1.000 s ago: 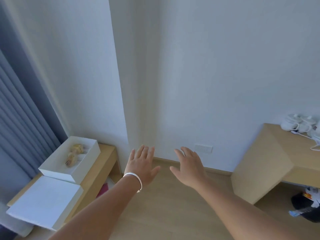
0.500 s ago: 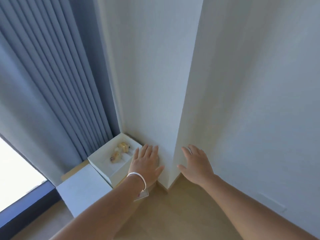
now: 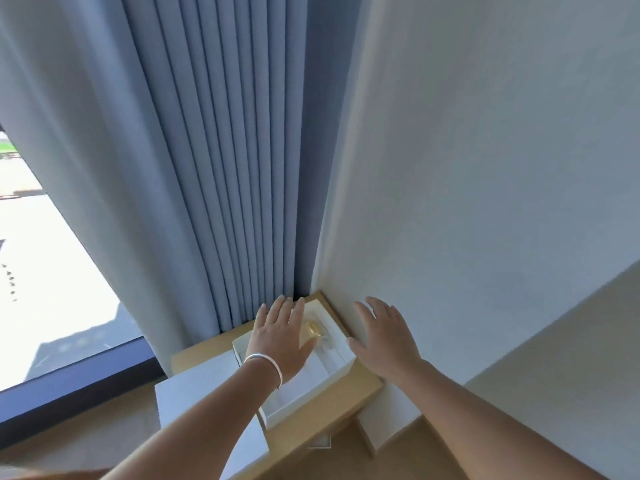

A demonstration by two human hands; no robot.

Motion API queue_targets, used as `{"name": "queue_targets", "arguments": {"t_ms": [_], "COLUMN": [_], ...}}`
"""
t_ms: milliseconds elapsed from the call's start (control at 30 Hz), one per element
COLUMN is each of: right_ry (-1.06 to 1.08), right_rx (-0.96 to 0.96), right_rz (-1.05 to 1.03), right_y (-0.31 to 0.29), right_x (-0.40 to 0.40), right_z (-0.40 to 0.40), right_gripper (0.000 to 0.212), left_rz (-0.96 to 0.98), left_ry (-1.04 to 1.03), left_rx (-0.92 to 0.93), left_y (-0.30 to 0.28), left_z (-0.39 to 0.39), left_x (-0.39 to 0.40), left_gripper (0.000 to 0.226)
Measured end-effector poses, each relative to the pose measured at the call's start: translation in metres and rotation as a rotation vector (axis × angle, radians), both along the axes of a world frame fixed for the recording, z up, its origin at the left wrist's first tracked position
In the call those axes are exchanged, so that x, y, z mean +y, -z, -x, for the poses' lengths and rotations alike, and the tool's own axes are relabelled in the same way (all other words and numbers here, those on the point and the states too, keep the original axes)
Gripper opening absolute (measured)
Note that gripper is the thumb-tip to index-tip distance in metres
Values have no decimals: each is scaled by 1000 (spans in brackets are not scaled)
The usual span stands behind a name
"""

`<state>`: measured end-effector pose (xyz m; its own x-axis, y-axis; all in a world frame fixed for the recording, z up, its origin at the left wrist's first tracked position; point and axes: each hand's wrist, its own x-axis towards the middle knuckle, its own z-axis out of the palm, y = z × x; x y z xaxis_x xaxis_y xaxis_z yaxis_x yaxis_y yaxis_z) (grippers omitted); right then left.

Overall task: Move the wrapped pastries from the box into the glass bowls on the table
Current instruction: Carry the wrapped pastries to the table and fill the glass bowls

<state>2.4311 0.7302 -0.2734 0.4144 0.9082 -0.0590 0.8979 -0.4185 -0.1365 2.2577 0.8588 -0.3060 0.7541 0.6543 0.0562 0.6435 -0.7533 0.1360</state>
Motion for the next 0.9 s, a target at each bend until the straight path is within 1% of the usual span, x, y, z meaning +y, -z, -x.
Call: {"name": "queue_targets", "arguments": {"t_ms": [233,400,567,667,800,900], "right_ry": [-183,-317,-443,-500,-558,-537], "right_rx": [42,97,133,155,139,157], "right_rz": [8,54,103,167,194,246], "right_y": [16,37,68,89,112,134], "right_x": [83,133,165,170,174,178], "right_z": [-5,-10,-21,-23,-26,-35], "right_gripper": [68,69,70,69,69,69], "left_rz": [52,85,154,182,252,324], "left_ry": [-136,-272,-398,-430,-432,-401], "left_rx": [58,78,85,96,97,81], "left_y": [17,30,47,61,90,118], "left_z": [19,27,21,13,0,-8], "left_x": [51,71,77,72,67,69], "left_gripper": [76,77,78,80,80,79]}}
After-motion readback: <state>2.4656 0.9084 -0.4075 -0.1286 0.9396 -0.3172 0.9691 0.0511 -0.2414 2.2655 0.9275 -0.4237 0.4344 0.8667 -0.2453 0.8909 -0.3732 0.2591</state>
